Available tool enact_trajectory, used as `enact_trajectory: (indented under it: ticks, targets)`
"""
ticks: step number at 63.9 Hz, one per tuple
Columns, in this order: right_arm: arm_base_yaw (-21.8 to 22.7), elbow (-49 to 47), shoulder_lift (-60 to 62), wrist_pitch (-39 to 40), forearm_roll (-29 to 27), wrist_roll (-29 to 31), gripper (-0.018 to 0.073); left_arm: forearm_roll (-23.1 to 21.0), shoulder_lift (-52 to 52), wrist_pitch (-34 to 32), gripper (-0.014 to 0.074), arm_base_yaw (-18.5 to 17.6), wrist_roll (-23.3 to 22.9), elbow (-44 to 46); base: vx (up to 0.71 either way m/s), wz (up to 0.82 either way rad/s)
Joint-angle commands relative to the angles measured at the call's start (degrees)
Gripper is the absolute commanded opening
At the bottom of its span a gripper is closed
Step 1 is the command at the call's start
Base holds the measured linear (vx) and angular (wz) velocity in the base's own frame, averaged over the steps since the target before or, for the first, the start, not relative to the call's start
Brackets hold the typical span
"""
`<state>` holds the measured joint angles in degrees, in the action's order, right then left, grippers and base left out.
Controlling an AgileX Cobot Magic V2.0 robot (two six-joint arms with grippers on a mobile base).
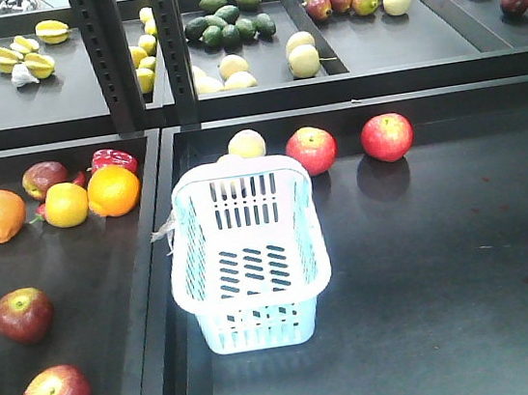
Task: Pick three apples into basket with both arms
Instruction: 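Stop the base in front of the light-blue basket, then reach the left gripper down to the light-blue basket handle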
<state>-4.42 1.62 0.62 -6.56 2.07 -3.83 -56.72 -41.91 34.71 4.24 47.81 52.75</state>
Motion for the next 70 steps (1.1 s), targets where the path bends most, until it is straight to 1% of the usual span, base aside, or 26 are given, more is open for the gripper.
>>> enact_trajectory:
  ticks: [1, 4, 8, 14, 22, 27, 31, 37, 42, 49, 53, 62, 70]
  targets:
    - [0.41, 0.86, 0.58, 3.81, 0.42, 0.02, -0.0004, -6.14, -7.44, 3.49, 0.0036, -0.44, 10.82, 5.35, 0.00, 0.00]
    - [0.41, 0.86, 0.58, 3.81, 0.42, 0.02, -0.0004, -7.89, -11.13, 5.85, 0.0067, -0.44, 14.25, 7.40, 0.00, 0.00]
    - [0.41, 0.86, 0.58, 3.81, 0.42, 0.02, -0.0004, -9.59, -15.90, 8.75, 0.0113, -0.44, 17.36, 10.45, 0.00, 0.00]
    - [0.41, 0.86, 0.58, 3.81, 0.42, 0.02, -0.0004, -10.93, -22.75, 12.49, 0.0224, -0.44, 20.52, 15.43, 0.00, 0.00]
    - [0.41, 0.86, 0.58, 3.81, 0.42, 0.02, -0.0004, -10.31, -33.02, 20.24, 0.0396, -0.44, 21.09, 24.82, 0.00, 0.00]
    - [0.41, 0.86, 0.58, 3.81, 0.42, 0.02, -0.0004, -10.26, -38.96, 24.59, 0.0469, -1.05, 21.09, 30.82, 0.00, 0.00]
    - [0.41, 0.86, 0.58, 3.81, 0.42, 0.02, -0.0004, -10.03, -43.57, 26.96, 0.0500, -1.84, 21.09, 35.62, 0.00, 0.00]
    - [0.41, 0.86, 0.58, 3.81, 0.42, 0.02, -0.0004, -8.51, -50.15, 30.03, 0.0506, -4.06, 21.15, 42.65, 0.00, 0.00]
    - [0.41, 0.86, 0.58, 3.81, 0.42, 0.02, -0.0004, -4.70, -54.81, 31.52, 0.0506, -6.36, 21.15, 48.85, 0.00, 0.00]
    - [0.41, 0.86, 0.58, 3.81, 0.42, 0.02, -0.0004, 2.78, -60.85, 32.43, 0.0506, -10.22, 21.10, 55.87, 0.00, 0.00]
    - [0.41, 0.86, 0.58, 3.84, 0.42, 0.07, -0.0004, 5.37, -64.14, 32.43, 0.0506, -11.91, 20.97, 58.86, 0.00, 0.00]
    - [0.41, 0.86, 0.58, 3.84, 0.42, 0.07, -0.0004, 7.40, -69.17, 32.73, 0.0506, -14.84, 20.99, 61.27, 0.00, 0.00]
    - [0.41, 0.86, 0.58, 3.84, 0.42, 0.07, -0.0004, 11.81, -72.22, 32.32, 0.0506, -16.45, 21.00, 61.78, 0.00, 0.00]
